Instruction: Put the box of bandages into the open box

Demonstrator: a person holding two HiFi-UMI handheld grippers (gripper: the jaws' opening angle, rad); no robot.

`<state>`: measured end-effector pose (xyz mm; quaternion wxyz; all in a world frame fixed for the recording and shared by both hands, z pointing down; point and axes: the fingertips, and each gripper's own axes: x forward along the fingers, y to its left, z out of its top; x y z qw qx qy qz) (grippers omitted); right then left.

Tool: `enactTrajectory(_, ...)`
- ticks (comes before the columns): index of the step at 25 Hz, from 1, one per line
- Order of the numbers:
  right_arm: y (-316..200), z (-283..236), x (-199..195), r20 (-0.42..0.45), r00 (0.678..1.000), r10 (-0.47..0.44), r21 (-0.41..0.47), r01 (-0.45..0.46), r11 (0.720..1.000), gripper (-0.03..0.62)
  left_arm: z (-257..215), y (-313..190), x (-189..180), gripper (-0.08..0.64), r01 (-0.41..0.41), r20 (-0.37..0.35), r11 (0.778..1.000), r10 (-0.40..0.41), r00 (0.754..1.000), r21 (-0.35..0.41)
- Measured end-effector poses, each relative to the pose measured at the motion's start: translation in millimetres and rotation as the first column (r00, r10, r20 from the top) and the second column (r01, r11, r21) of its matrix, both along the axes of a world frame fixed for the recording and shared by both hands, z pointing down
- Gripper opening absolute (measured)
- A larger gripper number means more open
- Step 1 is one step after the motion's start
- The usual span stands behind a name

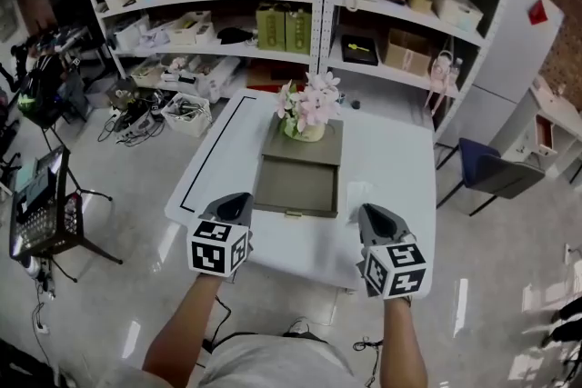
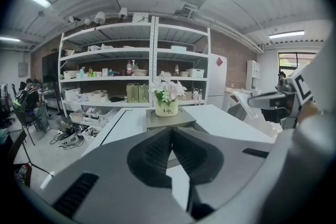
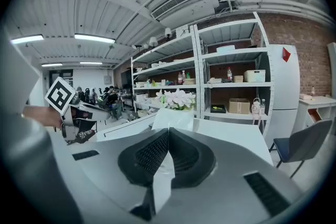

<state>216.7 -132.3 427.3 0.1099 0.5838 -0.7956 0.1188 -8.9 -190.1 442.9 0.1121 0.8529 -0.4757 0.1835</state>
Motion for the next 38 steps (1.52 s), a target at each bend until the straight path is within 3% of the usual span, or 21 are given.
enactTrajectory(16,-46,19,4,-0.045,0.992,-0.116,-0.059,0.114,0.992,0.005,23,-26,10,0.005,0.044,-0.001,0.999,-0.044,0.999,-0.03)
enactTrajectory(38,-129,59,-57,-0.139,0.969,-0.205,-0.218,0.172,0.961,0.005,59,-109,4,0.005,-0.105,-0.028,0.991,0.104,0.994,-0.078)
